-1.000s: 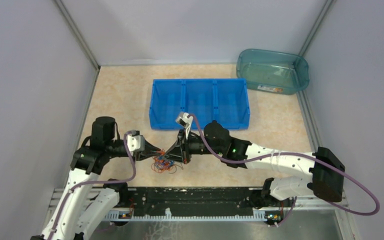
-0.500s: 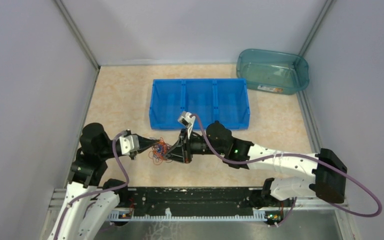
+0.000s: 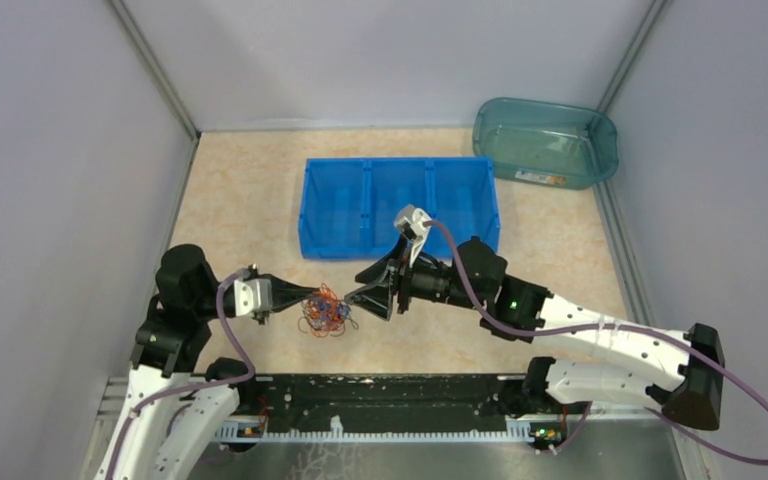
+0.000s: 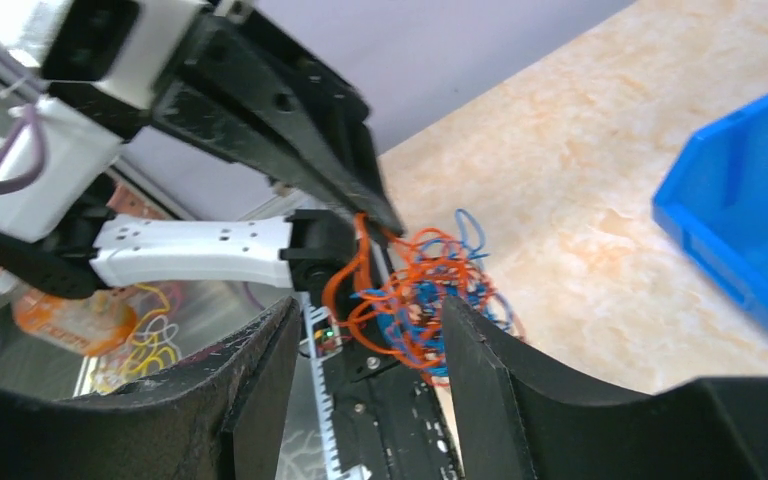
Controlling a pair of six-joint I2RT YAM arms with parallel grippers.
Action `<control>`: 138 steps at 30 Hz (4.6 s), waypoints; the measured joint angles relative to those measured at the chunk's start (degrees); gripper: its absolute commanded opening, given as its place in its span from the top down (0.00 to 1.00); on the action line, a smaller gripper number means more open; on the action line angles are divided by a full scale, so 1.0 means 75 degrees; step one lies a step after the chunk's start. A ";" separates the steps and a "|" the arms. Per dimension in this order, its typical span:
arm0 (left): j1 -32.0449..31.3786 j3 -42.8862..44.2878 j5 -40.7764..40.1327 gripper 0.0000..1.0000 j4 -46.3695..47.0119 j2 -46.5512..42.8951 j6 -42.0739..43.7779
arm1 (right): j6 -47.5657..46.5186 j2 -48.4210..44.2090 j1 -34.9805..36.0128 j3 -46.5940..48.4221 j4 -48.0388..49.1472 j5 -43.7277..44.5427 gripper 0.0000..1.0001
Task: Untangle the cables
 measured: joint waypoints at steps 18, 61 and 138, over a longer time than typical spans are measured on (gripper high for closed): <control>0.0000 0.0612 0.0618 0.96 -0.0096 0.0204 -0.0647 | -0.0041 0.1288 -0.0087 0.0052 0.1160 -0.0271 0.24; 0.0009 0.1786 0.1224 0.95 0.3742 0.0842 -0.6665 | 0.0431 0.1585 0.0627 -0.2527 0.2958 0.4753 0.29; 0.0009 0.1848 0.1553 0.89 0.2754 0.1250 -0.5205 | -0.3480 0.0903 0.0845 0.0006 0.0877 0.1282 0.26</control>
